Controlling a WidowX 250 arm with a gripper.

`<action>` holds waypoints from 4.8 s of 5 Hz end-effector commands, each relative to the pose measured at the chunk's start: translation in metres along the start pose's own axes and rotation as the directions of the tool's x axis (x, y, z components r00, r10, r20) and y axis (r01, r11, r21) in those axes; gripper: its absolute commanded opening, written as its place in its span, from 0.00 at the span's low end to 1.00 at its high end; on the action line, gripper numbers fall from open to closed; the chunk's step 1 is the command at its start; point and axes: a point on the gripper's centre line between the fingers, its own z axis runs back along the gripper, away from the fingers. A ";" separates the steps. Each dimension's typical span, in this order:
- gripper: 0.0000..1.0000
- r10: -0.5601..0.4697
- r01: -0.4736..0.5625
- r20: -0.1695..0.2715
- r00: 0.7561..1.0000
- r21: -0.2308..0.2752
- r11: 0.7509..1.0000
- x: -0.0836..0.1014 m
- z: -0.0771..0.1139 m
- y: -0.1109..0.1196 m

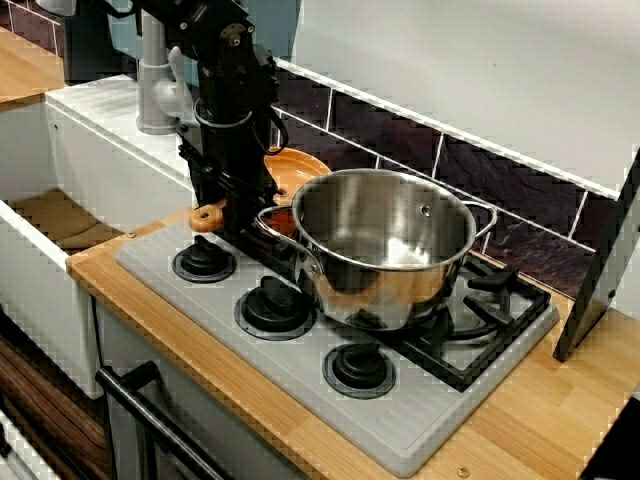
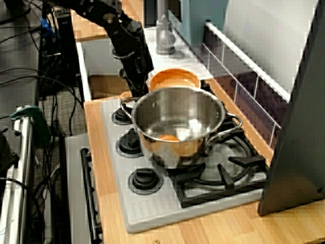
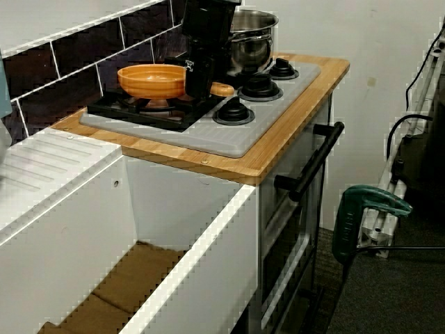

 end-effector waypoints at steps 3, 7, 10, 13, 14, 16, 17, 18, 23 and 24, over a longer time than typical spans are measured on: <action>1.00 0.103 -0.101 0.011 0.995 -0.080 0.992 0.013 0.023 0.040; 1.00 0.102 -0.104 -0.021 0.995 -0.173 0.979 0.004 0.060 0.066; 1.00 0.010 -0.004 0.031 0.999 -0.198 0.980 -0.007 0.086 0.048; 1.00 -0.011 0.019 0.053 0.999 -0.156 0.987 0.015 0.082 0.013; 1.00 0.002 0.006 0.047 0.999 -0.150 0.989 0.024 0.074 0.011; 1.00 -0.019 0.025 0.038 0.999 -0.172 0.985 0.034 0.080 -0.007; 1.00 -0.040 0.049 0.054 0.998 -0.176 0.983 0.031 0.088 -0.022; 1.00 -0.051 0.062 0.065 0.997 -0.173 0.983 0.033 0.090 -0.033; 1.00 0.028 -0.020 0.048 0.998 -0.164 0.986 0.053 0.069 -0.018; 1.00 0.048 -0.041 0.044 0.998 -0.153 0.987 0.055 0.061 -0.005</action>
